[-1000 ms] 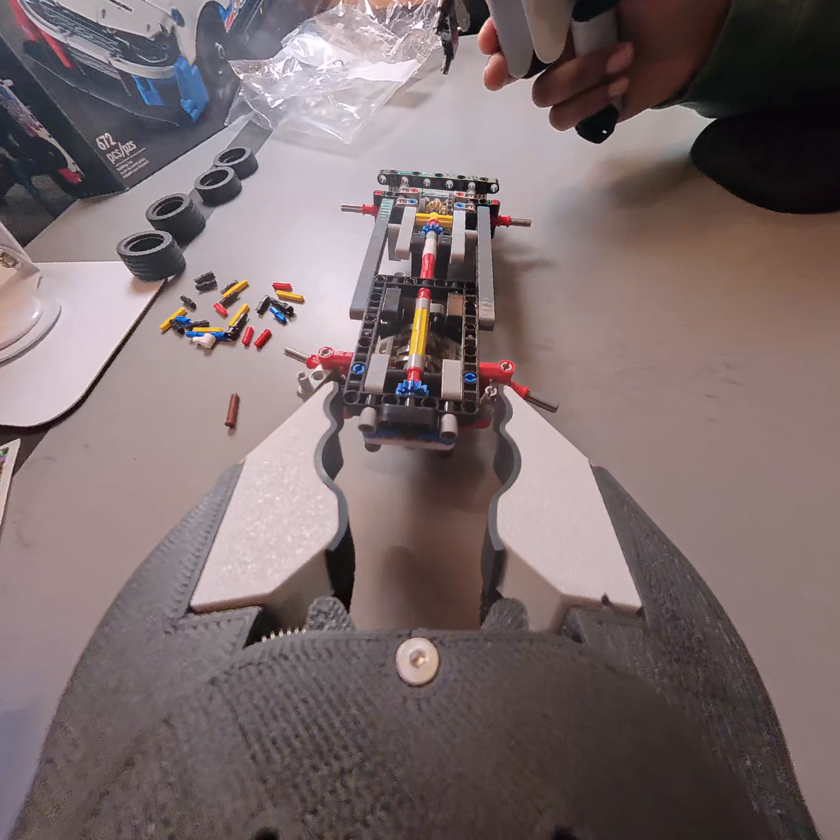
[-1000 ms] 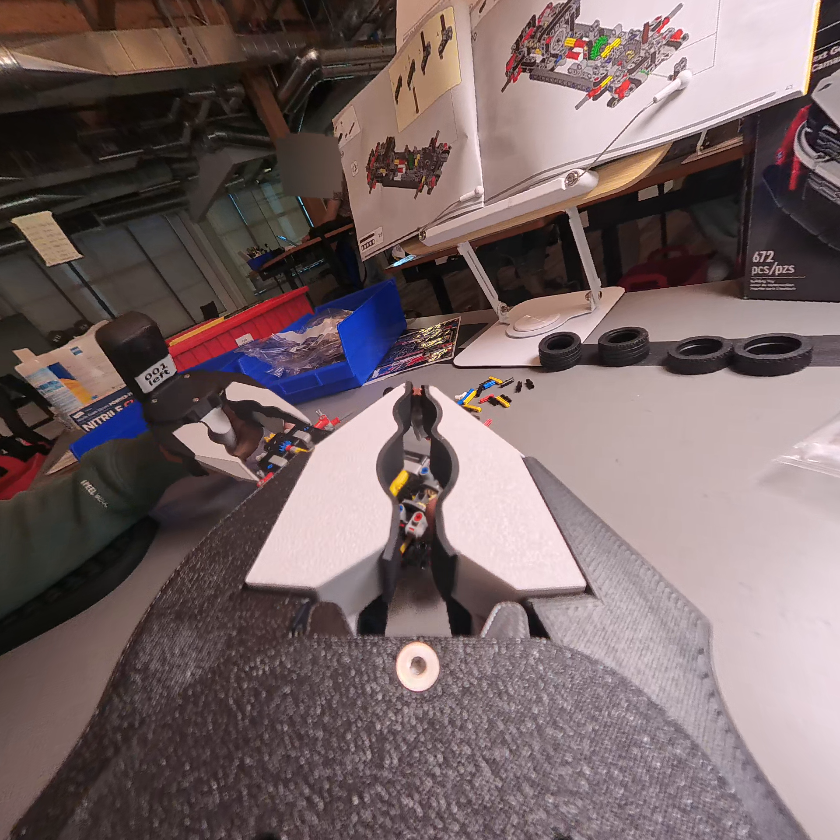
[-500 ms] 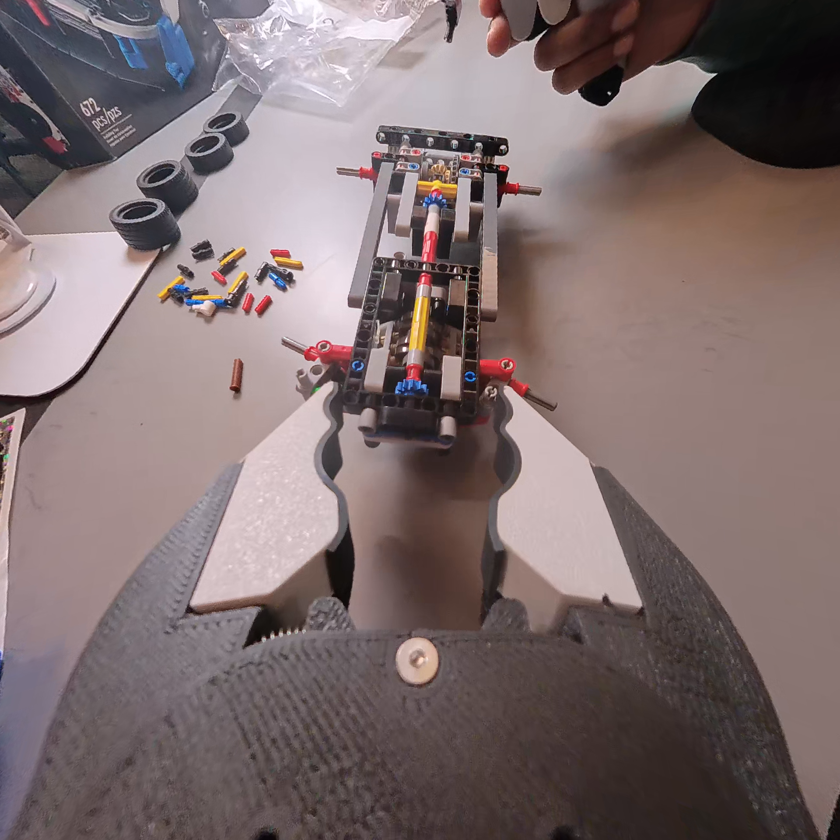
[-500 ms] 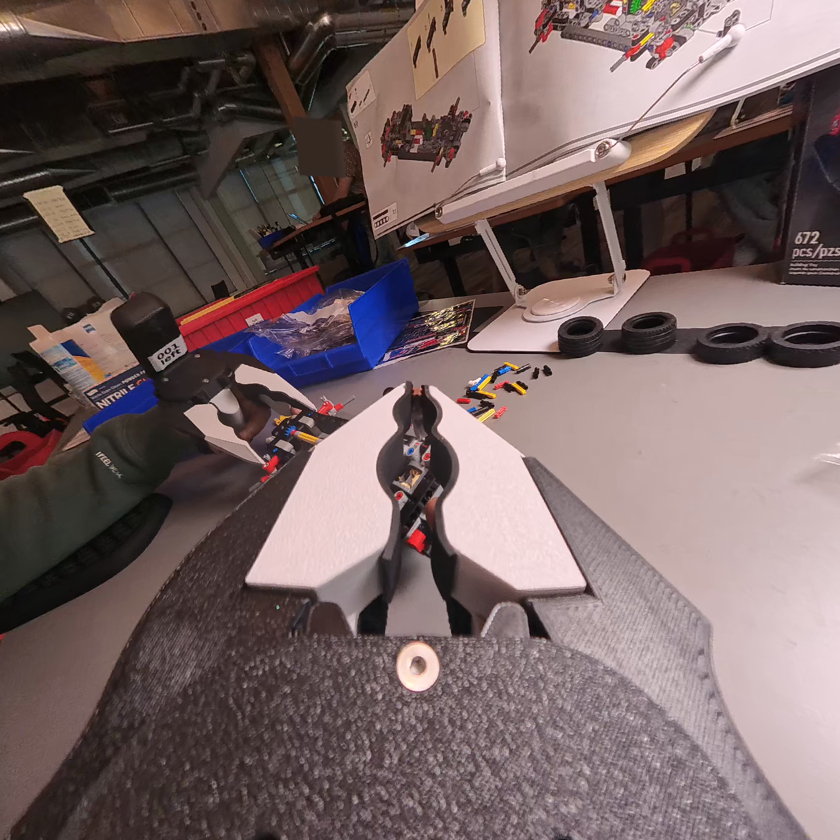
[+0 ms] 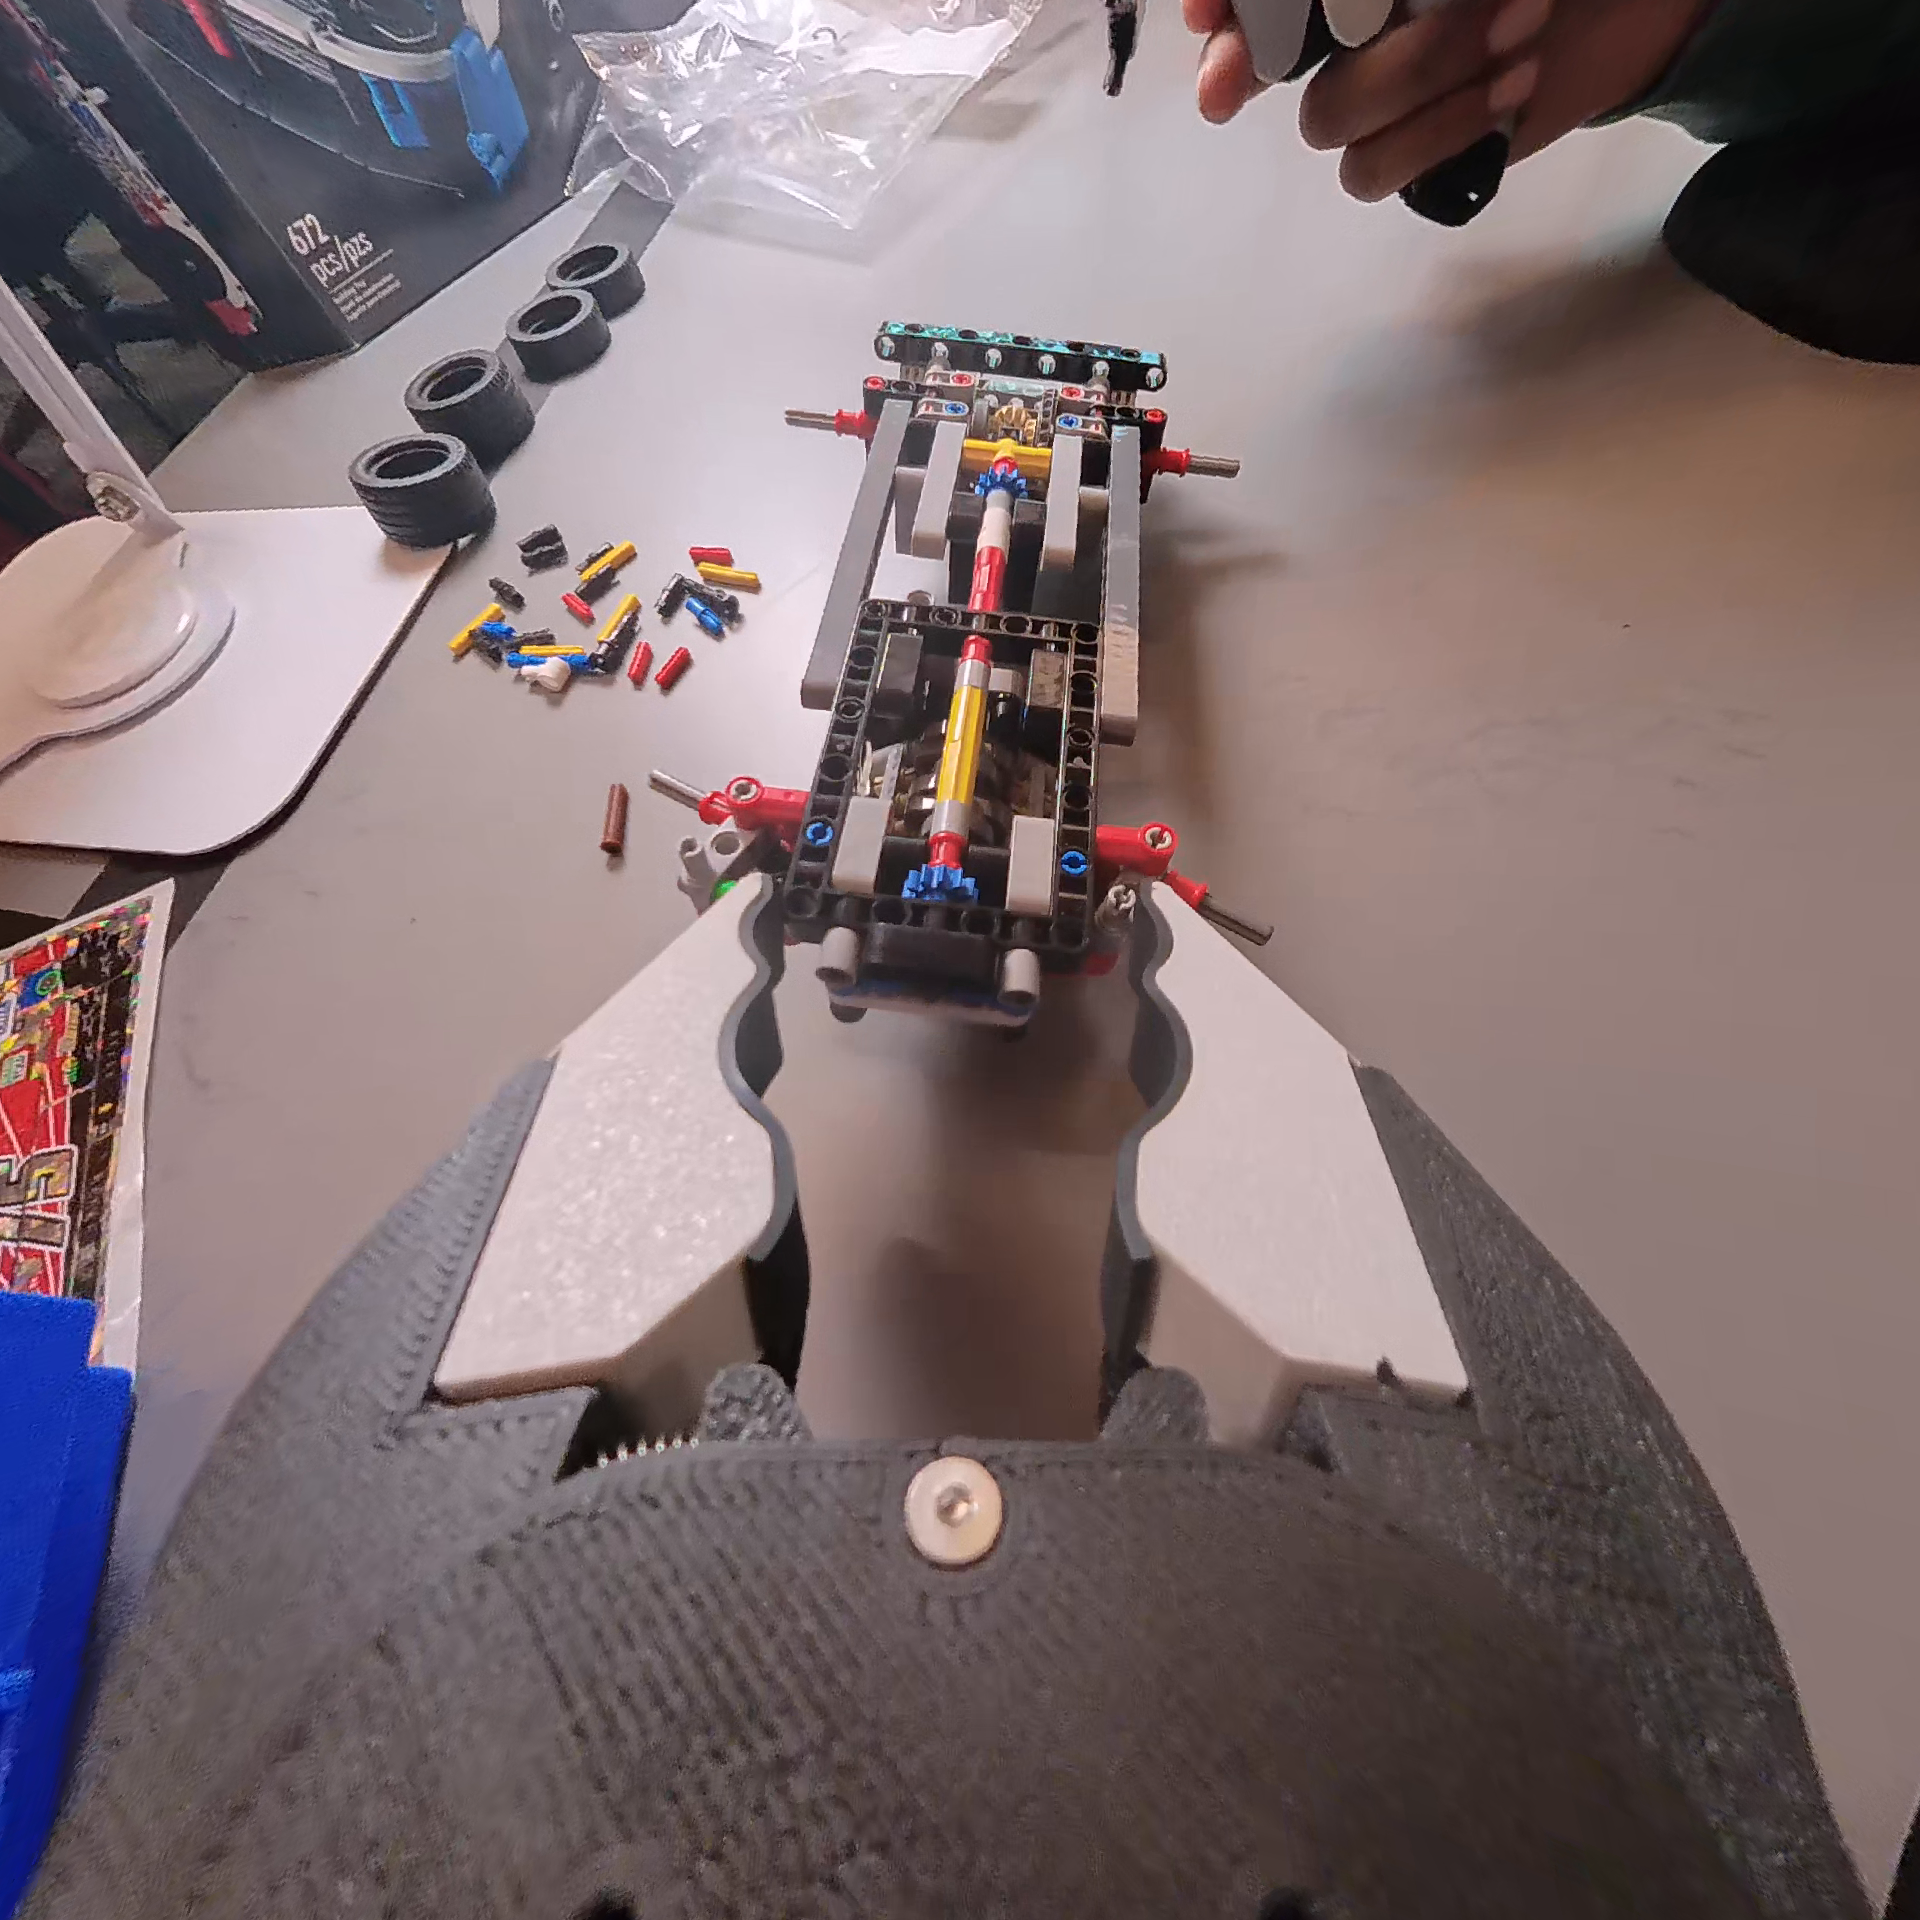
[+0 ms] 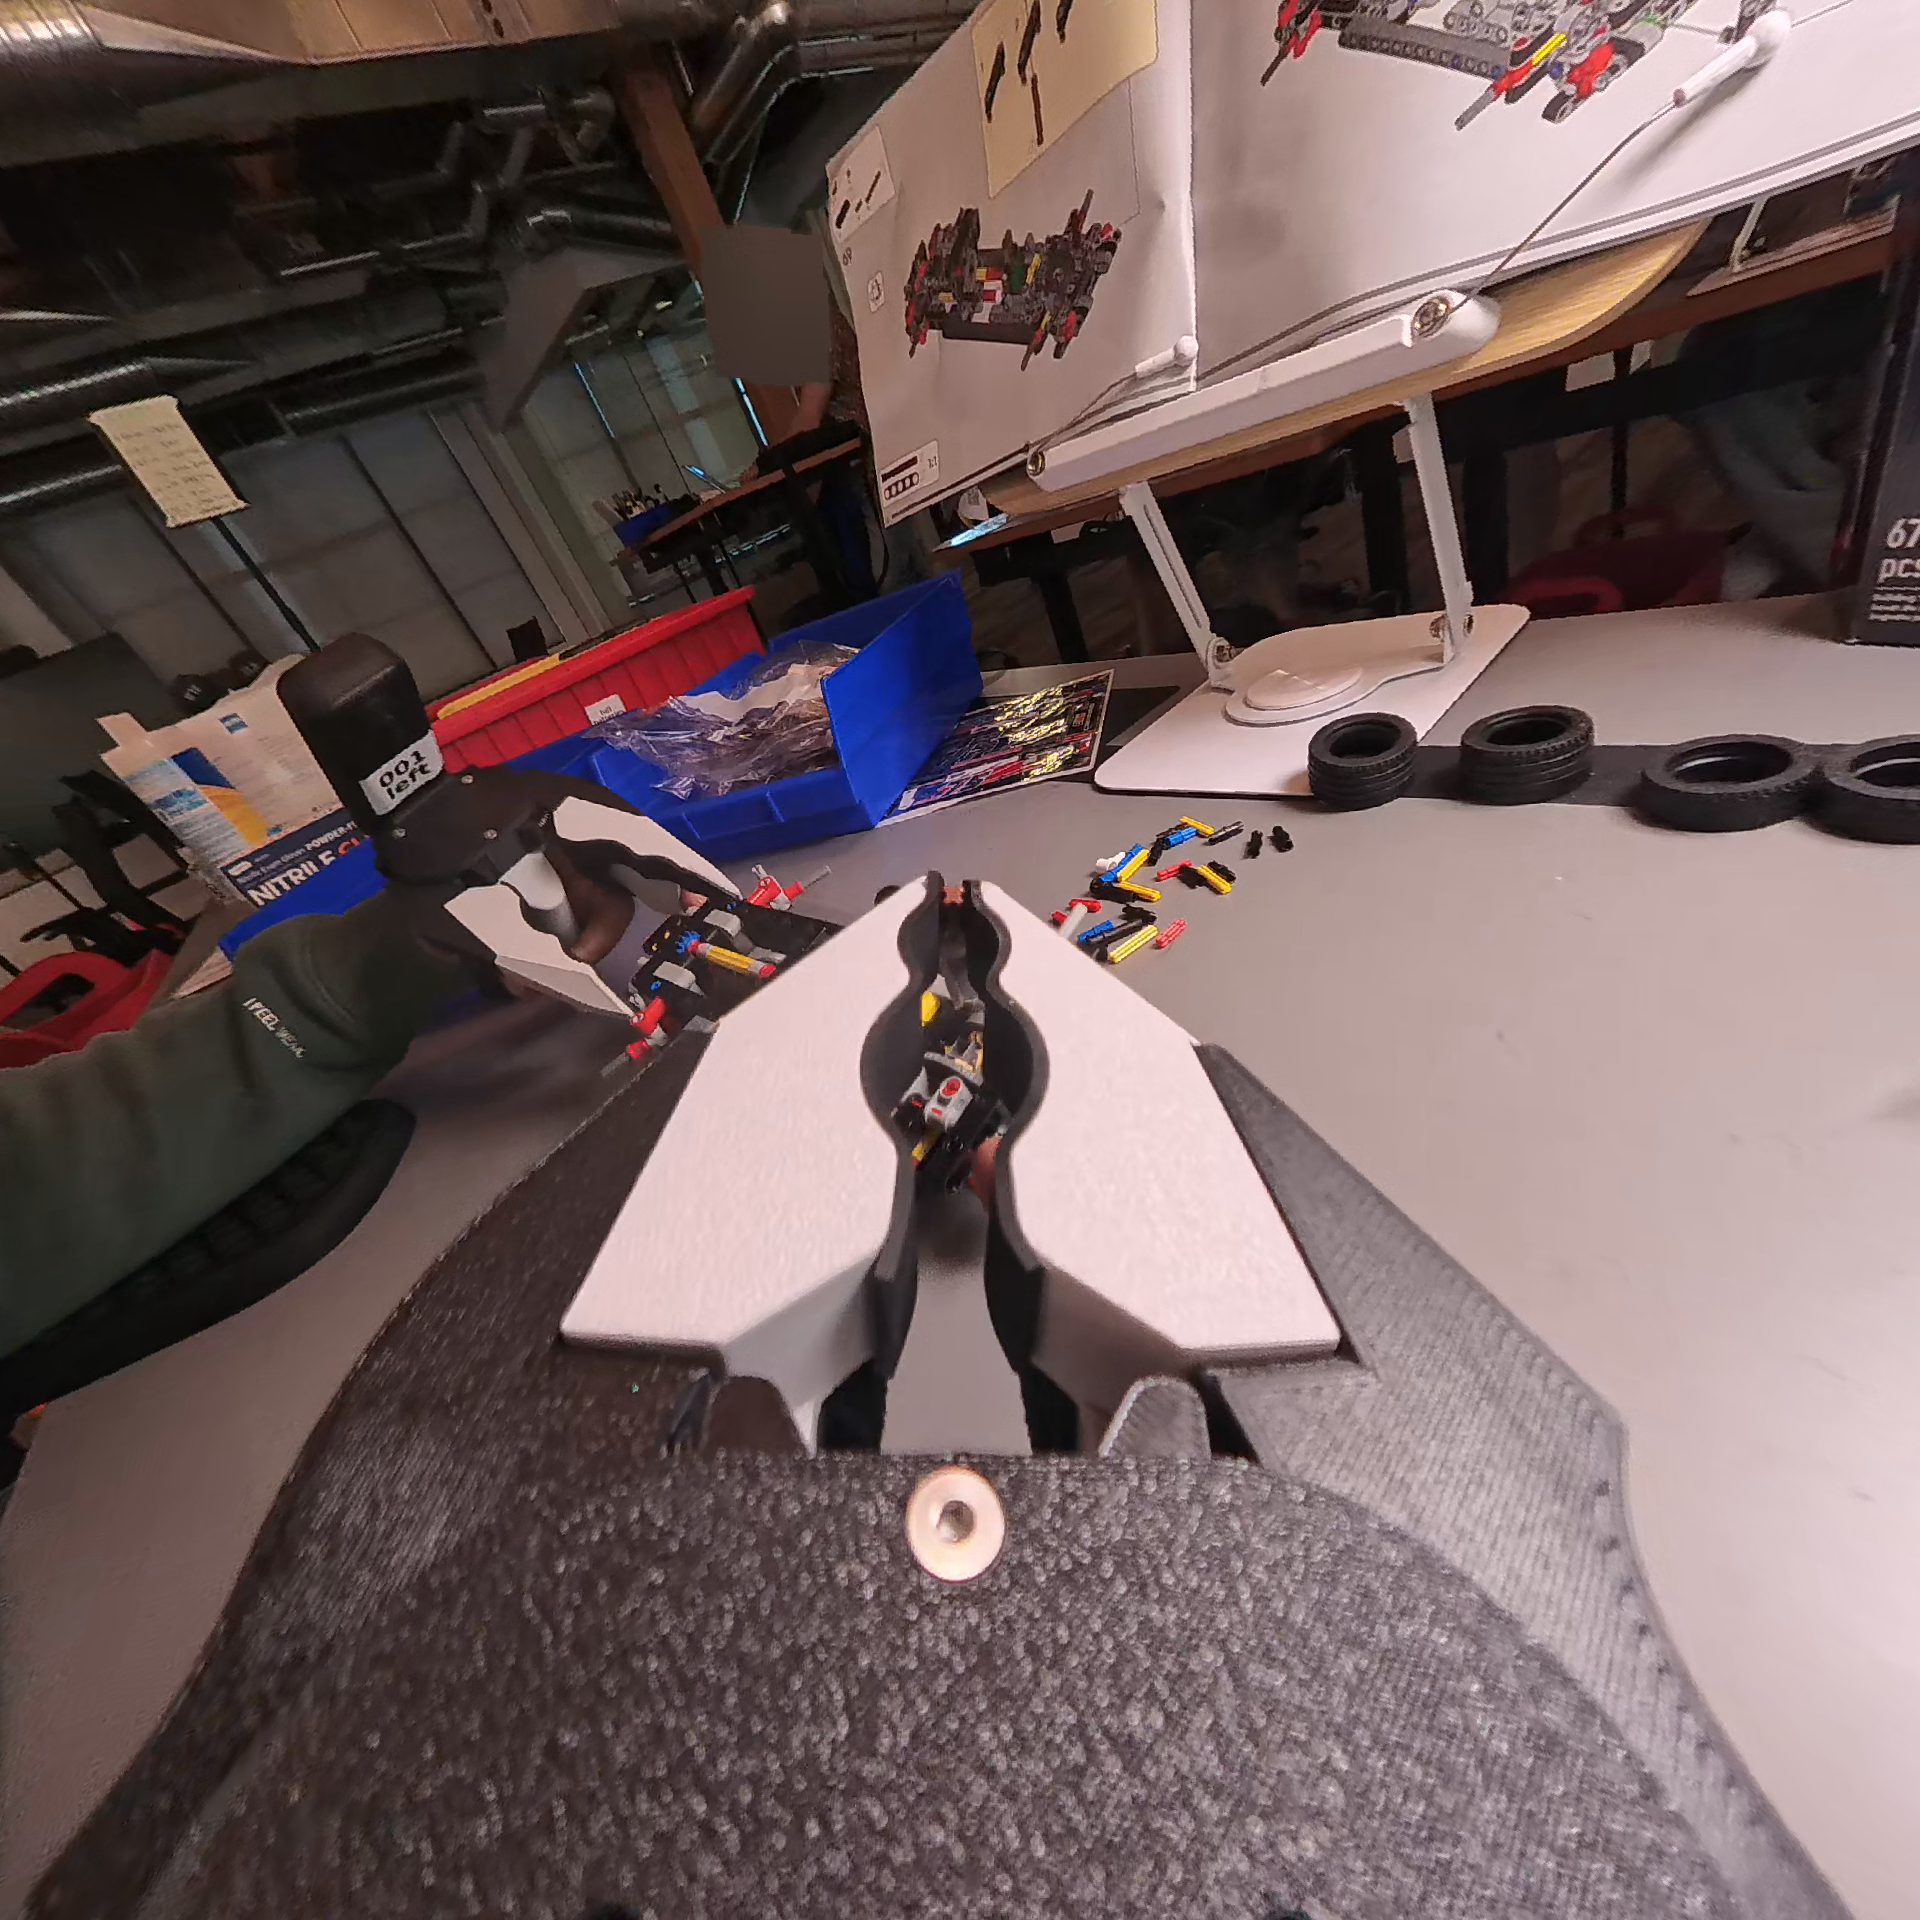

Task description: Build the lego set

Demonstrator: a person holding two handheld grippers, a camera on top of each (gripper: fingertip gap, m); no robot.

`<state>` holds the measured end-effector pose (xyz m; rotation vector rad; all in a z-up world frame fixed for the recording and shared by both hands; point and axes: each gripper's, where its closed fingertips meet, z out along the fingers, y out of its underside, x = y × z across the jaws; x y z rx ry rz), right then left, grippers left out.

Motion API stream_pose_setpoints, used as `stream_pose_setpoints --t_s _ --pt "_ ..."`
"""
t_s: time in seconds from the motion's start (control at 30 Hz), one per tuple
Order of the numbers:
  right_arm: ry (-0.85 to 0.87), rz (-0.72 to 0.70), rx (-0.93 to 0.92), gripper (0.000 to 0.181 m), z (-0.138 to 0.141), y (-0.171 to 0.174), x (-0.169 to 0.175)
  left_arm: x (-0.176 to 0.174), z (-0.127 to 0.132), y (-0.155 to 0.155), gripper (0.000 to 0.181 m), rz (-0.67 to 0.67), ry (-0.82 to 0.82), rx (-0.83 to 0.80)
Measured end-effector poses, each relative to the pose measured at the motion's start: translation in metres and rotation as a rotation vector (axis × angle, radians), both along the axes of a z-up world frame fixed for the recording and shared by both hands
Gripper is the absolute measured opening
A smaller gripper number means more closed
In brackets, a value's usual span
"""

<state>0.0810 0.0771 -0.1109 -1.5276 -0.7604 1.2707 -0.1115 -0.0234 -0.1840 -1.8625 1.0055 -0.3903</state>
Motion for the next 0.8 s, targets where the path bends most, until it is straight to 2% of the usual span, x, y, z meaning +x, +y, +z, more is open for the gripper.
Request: stream_pose_setpoints --t_s 0.3,0.4,0.53,0.67,0.8 --pt "-0.017 0.006 -0.007 0.0 -0.005 -0.001 -0.003 -0.011 0.015 -0.001 0.065 0.037 -0.051 0.026" --pt "-0.02 0.007 -0.008 0.0 -0.006 -0.001 -0.003 -0.017 0.032 -0.003 0.066 0.055 -0.135 0.051" --pt "-0.025 0.011 -0.007 0.0 -0.008 -0.002 -0.005 -0.019 0.067 0.001 0.062 0.101 -0.3 0.149" --pt "-0.033 0.03 0.034 0.0 -0.007 -0.008 -0.007 -0.002 0.087 0.002 0.056 0.114 -0.354 0.208" --pt "-0.019 0.099 0.085 0.0 -0.002 -0.022 -0.013 0.036 0.095 -0.002 0.05 0.056 -0.437 0.184"
